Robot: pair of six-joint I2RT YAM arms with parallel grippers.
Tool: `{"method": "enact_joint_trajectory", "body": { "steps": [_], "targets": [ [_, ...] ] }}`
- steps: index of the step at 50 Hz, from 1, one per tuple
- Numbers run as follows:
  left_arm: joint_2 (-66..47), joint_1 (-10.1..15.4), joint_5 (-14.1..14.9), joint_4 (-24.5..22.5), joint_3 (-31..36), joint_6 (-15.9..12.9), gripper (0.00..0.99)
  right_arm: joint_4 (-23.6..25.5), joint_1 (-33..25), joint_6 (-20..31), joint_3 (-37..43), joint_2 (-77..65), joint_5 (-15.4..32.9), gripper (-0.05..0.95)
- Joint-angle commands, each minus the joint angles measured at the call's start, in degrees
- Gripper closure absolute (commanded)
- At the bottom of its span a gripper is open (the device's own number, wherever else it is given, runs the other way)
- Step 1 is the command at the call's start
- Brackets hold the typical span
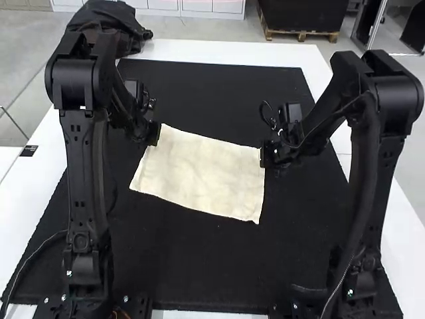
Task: Fold the towel.
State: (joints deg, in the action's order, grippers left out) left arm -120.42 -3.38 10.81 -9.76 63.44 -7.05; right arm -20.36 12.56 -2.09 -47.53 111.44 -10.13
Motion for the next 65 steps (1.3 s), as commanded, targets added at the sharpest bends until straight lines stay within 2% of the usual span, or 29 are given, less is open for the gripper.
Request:
{"method": "enact_joint_trajectory", "body": {
  "steps": [1,16,31,45,50,65],
  "targets": [
    [0.89,-0.58,-1.23,-0.26,-0.95,-0.25,0.975,0.32,-0.78,-0.55,1.30,-3.77,-1.65,0.93],
    [4.41,-0.49,-1.14,0.18,-1.04,0.54,0.975,1.20,-2.45,-0.29,2.53,-9.22,-1.65,0.93],
    [7.22,-0.58,-1.05,0.97,-1.39,1.16,0.975,2.52,-5.97,0.59,4.99,-13.35,-4.02,0.93],
    [10.38,-0.40,-0.79,3.08,-2.00,1.42,0.975,7.62,-6.23,0.15,5.69,-17.66,-8.06,0.93],
    [11.52,-0.31,-0.79,4.57,-2.53,1.42,0.975,10.96,-6.23,0.07,6.13,-20.21,-9.73,0.93],
    [16.45,-0.84,-0.35,7.65,-6.22,0.81,0.975,15.09,-5.88,-0.81,8.42,-26.18,-11.40,0.93]
  ]
}}
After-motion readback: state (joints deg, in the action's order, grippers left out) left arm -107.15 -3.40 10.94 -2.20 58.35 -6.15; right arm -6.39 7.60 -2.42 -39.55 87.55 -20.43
